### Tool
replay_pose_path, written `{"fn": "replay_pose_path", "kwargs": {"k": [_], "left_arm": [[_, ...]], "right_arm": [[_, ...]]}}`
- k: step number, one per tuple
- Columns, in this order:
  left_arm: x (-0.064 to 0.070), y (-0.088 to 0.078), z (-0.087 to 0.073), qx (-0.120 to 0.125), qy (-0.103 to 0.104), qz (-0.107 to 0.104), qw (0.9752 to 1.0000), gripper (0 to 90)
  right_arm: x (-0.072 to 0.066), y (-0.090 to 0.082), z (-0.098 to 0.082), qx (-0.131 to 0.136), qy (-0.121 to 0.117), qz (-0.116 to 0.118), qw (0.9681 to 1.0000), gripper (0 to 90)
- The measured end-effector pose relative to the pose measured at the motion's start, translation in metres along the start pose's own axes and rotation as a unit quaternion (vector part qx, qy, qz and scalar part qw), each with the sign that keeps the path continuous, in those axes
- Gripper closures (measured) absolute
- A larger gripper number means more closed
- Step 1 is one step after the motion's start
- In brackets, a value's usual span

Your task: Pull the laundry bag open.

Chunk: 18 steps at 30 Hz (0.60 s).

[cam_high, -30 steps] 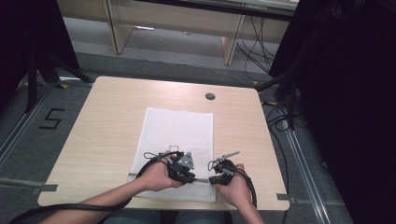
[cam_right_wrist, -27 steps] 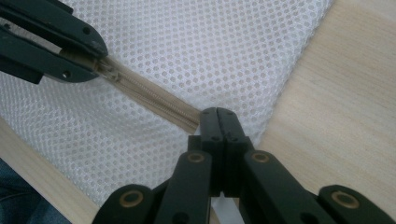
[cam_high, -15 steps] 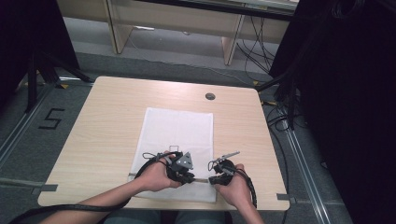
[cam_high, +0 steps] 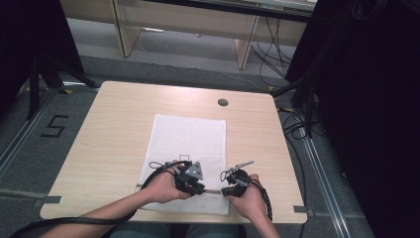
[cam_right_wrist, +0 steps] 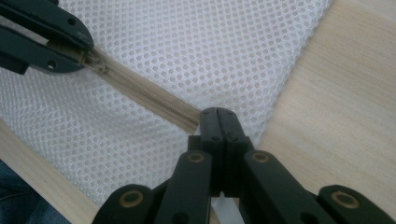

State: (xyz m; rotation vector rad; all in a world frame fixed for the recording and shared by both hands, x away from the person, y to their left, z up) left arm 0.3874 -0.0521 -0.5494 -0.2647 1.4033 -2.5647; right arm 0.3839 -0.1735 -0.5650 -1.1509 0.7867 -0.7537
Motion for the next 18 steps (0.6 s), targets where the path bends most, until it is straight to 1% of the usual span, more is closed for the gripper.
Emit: {"fn": "replay_pose_path", "kwargs": {"k": [1, 2, 3, 4, 6, 7, 8, 9, 10, 11, 12, 13, 16, 18], "left_arm": [[0.0006, 0.0000, -0.0003, 0.002, -0.007, -0.004, 1.0000, 82.2], [0.0010, 0.0000, -0.0006, 0.001, -0.008, -0.006, 0.9999, 82.2], [0.0000, -0.0001, -0.0002, 0.001, 0.000, -0.002, 1.0000, 82.2], [0.0001, -0.0001, -0.0003, 0.001, -0.001, -0.002, 1.0000, 82.2], [0.0012, 0.0000, -0.0006, 0.002, -0.008, -0.006, 0.9999, 82.2], [0.0012, -0.0001, -0.0007, 0.003, -0.008, -0.005, 0.9999, 82.2], [0.0009, -0.0003, -0.0017, -0.002, -0.007, -0.001, 1.0000, 82.2], [0.0004, -0.0009, -0.0015, 0.001, 0.001, -0.003, 1.0000, 82.2], [0.0009, -0.0011, -0.0024, 0.000, -0.006, -0.003, 1.0000, 82.2], [-0.0006, -0.0024, -0.0029, -0.001, -0.001, -0.003, 1.0000, 82.2], [0.0010, -0.0020, -0.0023, 0.005, -0.011, -0.006, 0.9999, 82.2], [0.0006, -0.0026, -0.0029, 0.004, -0.012, -0.007, 0.9999, 82.2], [0.0010, -0.0024, -0.0030, 0.003, -0.011, -0.006, 0.9999, 82.2], [0.0004, -0.0028, -0.0037, 0.002, -0.006, -0.003, 1.0000, 82.2]], "right_arm": [[0.0001, 0.0002, 0.0002, 0.002, -0.001, 0.001, 1.0000, 90.0], [0.0001, 0.0001, 0.0002, 0.002, -0.001, 0.002, 1.0000, 90.0], [0.0001, 0.0001, 0.0002, 0.002, -0.001, 0.002, 1.0000, 90.0], [0.0001, 0.0001, 0.0001, 0.002, -0.001, 0.001, 1.0000, 90.0], [0.0000, 0.0002, 0.0001, 0.001, 0.001, 0.000, 1.0000, 90.0], [0.0001, 0.0001, 0.0001, 0.002, -0.001, 0.001, 1.0000, 90.0], [0.0001, 0.0001, 0.0001, 0.002, -0.001, 0.001, 1.0000, 90.0], [0.0001, 0.0002, 0.0000, 0.002, -0.002, 0.002, 1.0000, 90.0], [0.0002, 0.0001, 0.0000, 0.002, -0.002, 0.003, 1.0000, 90.0], [0.0003, 0.0001, 0.0000, 0.002, -0.003, 0.003, 1.0000, 90.0], [0.0002, 0.0001, 0.0000, 0.001, -0.002, 0.003, 1.0000, 90.0], [0.0001, 0.0002, 0.0002, 0.002, -0.002, 0.002, 1.0000, 90.0], [0.0001, 0.0001, 0.0002, 0.002, -0.001, 0.002, 1.0000, 90.0], [0.0002, 0.0001, 0.0001, 0.002, -0.002, 0.001, 1.0000, 90.0]]}}
Point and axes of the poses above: each handheld gripper's, and its own axes: y roughly forward along the jaws, z roughly out of its top, x roughly to its right, the point moved 9 cm from there along y, roughly forward along the jaws, and after that the axes turned 11 degrees about -x, right-handed, at the moved point
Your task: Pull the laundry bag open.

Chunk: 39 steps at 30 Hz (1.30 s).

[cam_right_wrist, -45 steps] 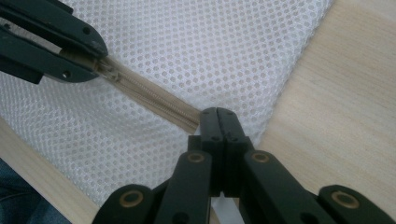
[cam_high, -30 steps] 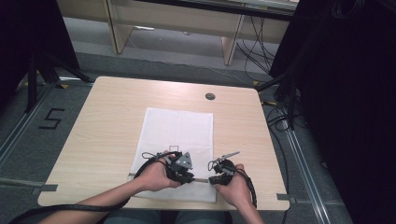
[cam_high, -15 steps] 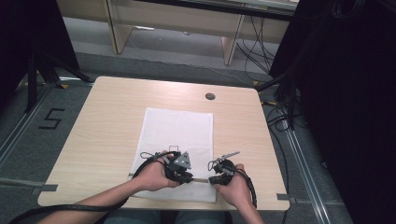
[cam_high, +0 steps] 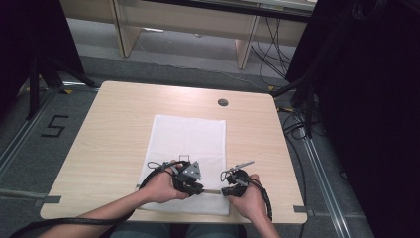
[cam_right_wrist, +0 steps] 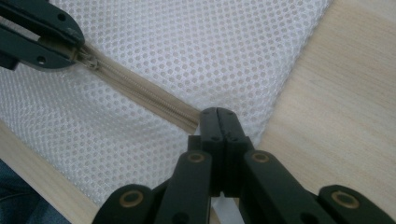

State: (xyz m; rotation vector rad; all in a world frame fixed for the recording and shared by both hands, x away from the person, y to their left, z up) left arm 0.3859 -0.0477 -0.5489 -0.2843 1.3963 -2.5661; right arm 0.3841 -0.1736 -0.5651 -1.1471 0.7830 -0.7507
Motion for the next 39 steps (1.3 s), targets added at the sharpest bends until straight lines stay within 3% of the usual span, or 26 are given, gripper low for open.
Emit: {"fn": "replay_pose_path", "kwargs": {"k": [1, 2, 3, 5, 7, 9, 16, 25, 27, 30, 33, 39], "left_arm": [[-0.001, -0.001, 0.000, 0.001, 0.007, 0.001, 1.0000, 82.2], [0.000, -0.001, 0.000, 0.004, -0.003, -0.001, 1.0000, 82.2], [-0.002, -0.002, -0.001, -0.001, 0.005, 0.000, 1.0000, 82.2], [0.000, -0.002, -0.002, 0.005, -0.008, -0.002, 1.0000, 82.2], [-0.002, -0.003, -0.003, 0.002, 0.002, 0.000, 1.0000, 82.2], [0.000, -0.002, -0.002, 0.006, -0.002, -0.002, 1.0000, 82.2], [-0.001, -0.005, -0.006, 0.000, 0.000, -0.003, 1.0000, 82.2], [-0.002, -0.009, -0.007, 0.003, 0.001, -0.001, 1.0000, 82.2], [-0.002, -0.009, -0.008, 0.003, -0.004, -0.001, 1.0000, 82.2], [-0.004, -0.010, -0.011, -0.003, 0.007, 0.006, 1.0000, 82.2], [-0.003, -0.011, -0.013, -0.003, -0.003, 0.002, 1.0000, 82.2], [-0.005, -0.012, -0.015, -0.003, 0.000, 0.004, 1.0000, 82.2]], "right_arm": [[0.000, 0.000, 0.000, 0.000, 0.000, 0.000, 1.0000, 90.0], [0.000, 0.000, 0.000, 0.000, 0.000, 0.000, 1.0000, 90.0], [0.000, 0.000, 0.000, -0.001, 0.001, 0.000, 1.0000, 90.0], [0.000, 0.000, 0.000, 0.000, 0.000, 0.000, 1.0000, 90.0], [0.000, 0.000, 0.000, -0.001, 0.002, 0.000, 1.0000, 90.0], [0.003, 0.001, 0.000, -0.004, 0.003, -0.012, 0.9999, 90.0], [0.000, 0.000, 0.000, -0.001, 0.000, 0.002, 1.0000, 90.0], [0.000, 0.000, 0.000, -0.001, 0.000, -0.002, 1.0000, 90.0], [0.000, 0.001, 0.002, 0.005, -0.012, -0.001, 0.9999, 90.0], [0.000, 0.000, 0.001, 0.004, -0.012, -0.002, 0.9999, 90.0], [0.000, 0.000, 0.001, 0.003, -0.013, -0.003, 0.9999, 90.0], [0.000, 0.000, 0.001, 0.003, -0.014, -0.004, 0.9999, 90.0]]}}
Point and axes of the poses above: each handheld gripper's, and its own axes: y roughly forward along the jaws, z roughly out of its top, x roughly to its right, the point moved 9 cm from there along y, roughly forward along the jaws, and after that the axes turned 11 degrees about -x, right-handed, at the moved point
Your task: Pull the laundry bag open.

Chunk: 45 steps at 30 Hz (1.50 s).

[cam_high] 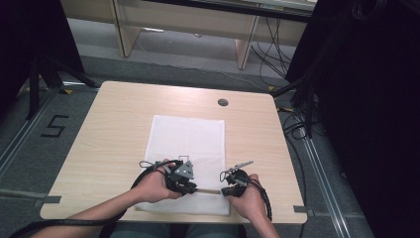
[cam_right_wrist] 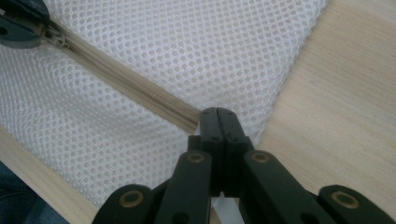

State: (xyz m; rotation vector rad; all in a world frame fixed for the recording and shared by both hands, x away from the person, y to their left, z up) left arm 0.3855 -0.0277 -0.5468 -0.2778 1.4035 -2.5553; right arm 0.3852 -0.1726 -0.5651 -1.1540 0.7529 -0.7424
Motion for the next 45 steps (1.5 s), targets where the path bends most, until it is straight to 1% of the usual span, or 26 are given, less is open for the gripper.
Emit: {"fn": "replay_pose_path", "kwargs": {"k": [4, 5, 8, 10, 11, 12, 14, 18, 19, 20, 21, 23, 24, 25, 26, 27, 28, 31, 33, 34, 36, 37, 40, 41, 44, 45], "left_arm": [[-0.001, -0.001, -0.002, 0.004, -0.010, -0.004, 0.9999, 82.2], [-0.001, -0.001, -0.003, 0.002, -0.009, -0.001, 1.0000, 82.2], [-0.002, -0.002, -0.003, 0.003, -0.001, -0.001, 1.0000, 82.2], [-0.001, -0.001, -0.003, 0.003, -0.008, -0.002, 1.0000, 82.2], [-0.002, -0.002, -0.003, 0.005, -0.001, -0.002, 1.0000, 82.2], [-0.001, -0.001, -0.003, 0.004, -0.008, -0.004, 1.0000, 82.2], [0.000, -0.001, -0.003, 0.005, -0.009, -0.005, 0.9999, 82.2], [-0.002, -0.002, -0.006, 0.003, 0.001, 0.001, 1.0000, 82.2], [-0.001, -0.002, -0.006, 0.007, -0.015, -0.003, 0.9999, 82.2], [-0.002, -0.003, -0.008, 0.000, -0.006, 0.000, 1.0000, 82.2], [-0.001, -0.003, -0.008, 0.002, -0.011, -0.003, 0.9999, 82.2], [-0.002, -0.003, -0.008, 0.004, -0.010, -0.003, 0.9999, 82.2], [-0.003, -0.004, -0.009, 0.002, -0.005, 0.000, 1.0000, 82.2], [-0.002, -0.004, -0.009, 0.004, -0.013, -0.002, 0.9999, 82.2], [-0.003, -0.004, -0.009, 0.002, -0.012, -0.001, 0.9999, 82.2], [-0.004, -0.005, -0.009, 0.003, -0.003, 0.001, 1.0000, 82.2], [-0.003, -0.005, -0.010, 0.003, -0.010, -0.002, 0.9999, 82.2], [-0.003, -0.005, -0.010, 0.003, -0.003, 0.000, 1.0000, 82.2], [-0.003, -0.005, -0.010, 0.005, -0.006, -0.001, 1.0000, 82.2], [-0.002, -0.004, -0.010, 0.007, -0.013, -0.004, 0.9999, 82.2], [-0.003, -0.005, -0.011, 0.002, -0.008, 0.000, 1.0000, 82.2], [-0.002, -0.005, -0.011, 0.007, -0.014, -0.004, 0.9999, 82.2], [-0.005, -0.007, -0.012, 0.003, -0.002, 0.002, 1.0000, 82.2], [-0.003, -0.006, -0.011, 0.013, -0.020, -0.005, 0.9997, 82.2], [-0.005, -0.007, -0.014, 0.001, -0.009, 0.002, 1.0000, 82.2], [-0.004, -0.007, -0.014, 0.003, -0.013, 0.001, 0.9999, 82.2]], "right_arm": [[0.000, 0.000, 0.000, 0.000, 0.001, -0.004, 1.0000, 90.0], [-0.003, -0.001, -0.001, -0.007, 0.011, 0.000, 0.9999, 90.0], [-0.002, 0.000, -0.001, -0.005, 0.007, -0.004, 1.0000, 90.0], [-0.002, -0.001, -0.001, -0.005, 0.007, -0.005, 0.9999, 90.0], [-0.002, -0.001, -0.001, -0.006, 0.008, -0.004, 0.9999, 90.0], [-0.002, 0.000, -0.001, -0.005, 0.007, -0.005, 0.9999, 90.0], [0.000, 0.000, 0.001, 0.000, -0.009, -0.006, 0.9999, 90.0], [0.000, 0.000, 0.001, -0.001, -0.005, -0.007, 1.0000, 90.0], [-0.001, 0.000, 0.000, -0.003, 0.001, -0.007, 1.0000, 90.0], [-0.001, 0.000, 0.000, -0.003, 0.000, -0.007, 1.0000, 90.0], [-0.002, -0.001, -0.001, -0.007, 0.009, -0.004, 0.9999, 90.0], [-0.002, -0.001, -0.001, -0.006, 0.008, -0.004, 0.9999, 90.0], [-0.001, 0.000, 0.000, -0.004, 0.001, -0.006, 1.0000, 90.0], [-0.001, 0.000, 0.000, -0.003, -0.002, -0.006, 1.0000, 90.0], [0.000, 0.000, 0.000, -0.001, -0.006, -0.008, 1.0000, 90.0], [-0.001, 0.000, 0.000, -0.004, -0.001, -0.006, 1.0000, 90.0], [-0.001, 0.000, 0.000, -0.004, 0.001, -0.006, 1.0000, 90.0], [0.000, 0.000, 0.001, 0.000, -0.008, -0.008, 0.9999, 90.0], [-0.002, -0.001, -0.001, -0.006, 0.010, -0.004, 0.9999, 90.0], [-0.002, 0.000, -0.001, -0.006, 0.008, -0.005, 0.9999, 90.0], [-0.001, 0.000, 0.000, -0.003, 0.000, -0.006, 1.0000, 90.0], [-0.001, 0.000, 0.000, -0.003, 0.001, -0.006, 1.0000, 90.0], [-0.002, -0.001, -0.001, -0.006, 0.008, -0.005, 0.9999, 90.0], [-0.002, 0.000, -0.001, -0.005, 0.008, -0.005, 0.9999, 90.0], [-0.002, 0.000, -0.001, -0.006, 0.009, -0.005, 0.9999, 90.0], [-0.002, 0.000, -0.001, -0.006, 0.009, -0.005, 0.9999, 90.0]]}}
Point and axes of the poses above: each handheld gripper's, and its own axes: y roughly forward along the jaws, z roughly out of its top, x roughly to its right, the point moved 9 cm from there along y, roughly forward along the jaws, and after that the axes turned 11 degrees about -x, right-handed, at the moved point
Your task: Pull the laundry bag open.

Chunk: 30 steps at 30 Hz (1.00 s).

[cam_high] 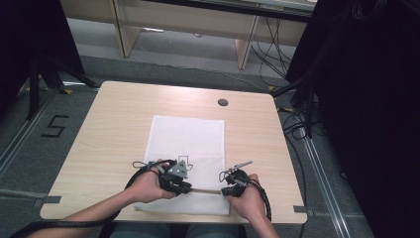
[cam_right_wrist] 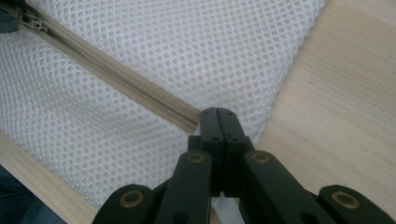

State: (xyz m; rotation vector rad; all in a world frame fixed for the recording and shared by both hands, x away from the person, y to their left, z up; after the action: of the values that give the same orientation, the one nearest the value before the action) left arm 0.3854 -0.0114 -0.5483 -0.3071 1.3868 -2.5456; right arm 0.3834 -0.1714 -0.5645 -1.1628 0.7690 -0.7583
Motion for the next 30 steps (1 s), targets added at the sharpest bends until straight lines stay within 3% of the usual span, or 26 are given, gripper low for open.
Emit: {"fn": "replay_pose_path", "kwargs": {"k": [2, 4, 6, 7, 13, 15, 20, 30], "left_arm": [[-0.0012, -0.0011, -0.0006, 0.001, 0.004, 0.000, 1.0000, 82.2], [0.0001, -0.0012, -0.0002, 0.009, -0.008, -0.005, 0.9999, 82.3], [-0.0019, -0.0022, -0.0022, 0.000, 0.006, 0.000, 1.0000, 82.2], [-0.0011, -0.0021, -0.0032, -0.003, -0.003, -0.001, 1.0000, 82.2], [-0.0013, -0.0031, -0.0038, 0.003, -0.006, -0.003, 1.0000, 82.2], [-0.0030, -0.0033, -0.0049, -0.004, 0.005, 0.005, 1.0000, 82.3], [-0.0021, -0.0041, -0.0058, 0.004, -0.008, -0.002, 1.0000, 82.3], [-0.0021, -0.0050, -0.0067, 0.003, -0.006, -0.002, 1.0000, 82.2]], "right_arm": [[0.0001, 0.0000, 0.0000, 0.000, 0.000, 0.000, 1.0000, 90.0], [0.0000, 0.0000, 0.0000, 0.000, 0.000, 0.000, 1.0000, 90.0], [0.0001, 0.0000, 0.0000, 0.000, 0.000, 0.000, 1.0000, 90.0], [0.0000, 0.0000, 0.0000, 0.000, 0.000, 0.000, 1.0000, 90.0], [0.0000, 0.0000, -0.0001, -0.001, 0.002, 0.001, 1.0000, 90.0], [0.0000, 0.0000, -0.0001, 0.000, 0.002, 0.001, 1.0000, 90.0], [0.0001, 0.0001, 0.0000, 0.000, 0.001, 0.001, 1.0000, 90.0], [-0.0001, 0.0000, -0.0002, 0.000, 0.003, 0.002, 1.0000, 90.0]]}}
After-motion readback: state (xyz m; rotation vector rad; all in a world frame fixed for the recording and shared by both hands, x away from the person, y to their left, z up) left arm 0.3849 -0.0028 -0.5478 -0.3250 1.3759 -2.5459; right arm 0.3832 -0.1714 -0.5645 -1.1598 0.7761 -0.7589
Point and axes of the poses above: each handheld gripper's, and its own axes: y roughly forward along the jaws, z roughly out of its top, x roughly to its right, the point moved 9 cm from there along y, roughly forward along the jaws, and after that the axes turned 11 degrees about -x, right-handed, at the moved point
